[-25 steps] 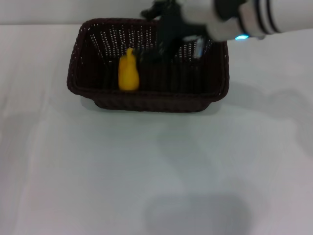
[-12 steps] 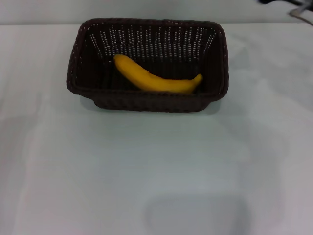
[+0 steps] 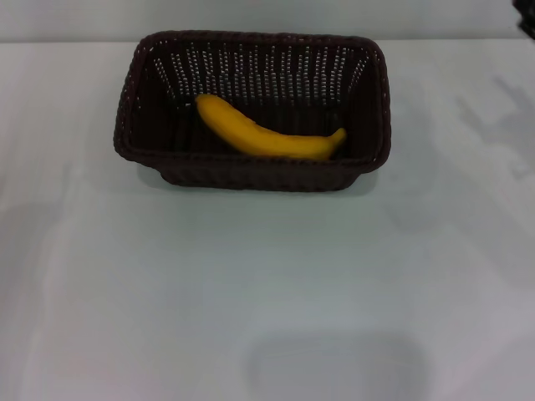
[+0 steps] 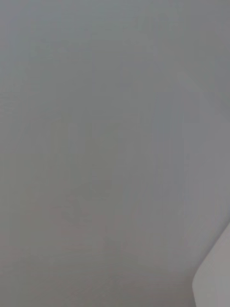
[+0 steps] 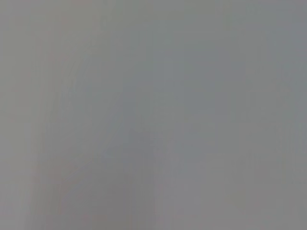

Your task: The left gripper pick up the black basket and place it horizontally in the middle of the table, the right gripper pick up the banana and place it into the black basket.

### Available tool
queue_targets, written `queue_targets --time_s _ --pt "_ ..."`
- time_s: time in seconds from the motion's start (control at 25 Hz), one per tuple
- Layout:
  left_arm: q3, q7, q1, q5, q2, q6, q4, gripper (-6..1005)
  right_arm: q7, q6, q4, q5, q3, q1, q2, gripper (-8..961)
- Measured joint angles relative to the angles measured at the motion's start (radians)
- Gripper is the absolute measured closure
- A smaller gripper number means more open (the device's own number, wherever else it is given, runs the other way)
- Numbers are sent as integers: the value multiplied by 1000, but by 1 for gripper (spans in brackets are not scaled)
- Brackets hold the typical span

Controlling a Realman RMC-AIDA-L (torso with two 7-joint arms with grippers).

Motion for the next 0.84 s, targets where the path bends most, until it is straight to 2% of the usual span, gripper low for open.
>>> queue_targets --time_s 0.16,0.32,0.84 --pt "0 35 10 9 -1 -31 0 209 -179 -20 131 70 22 10 2 107" --pt "0 78 14 9 -2 -67 -19 209 -230 -30 227 89 86 18 4 107" --pt "-9 105 35 1 -3 -142 -55 209 -250 -10 273 92 117 17 5 107"
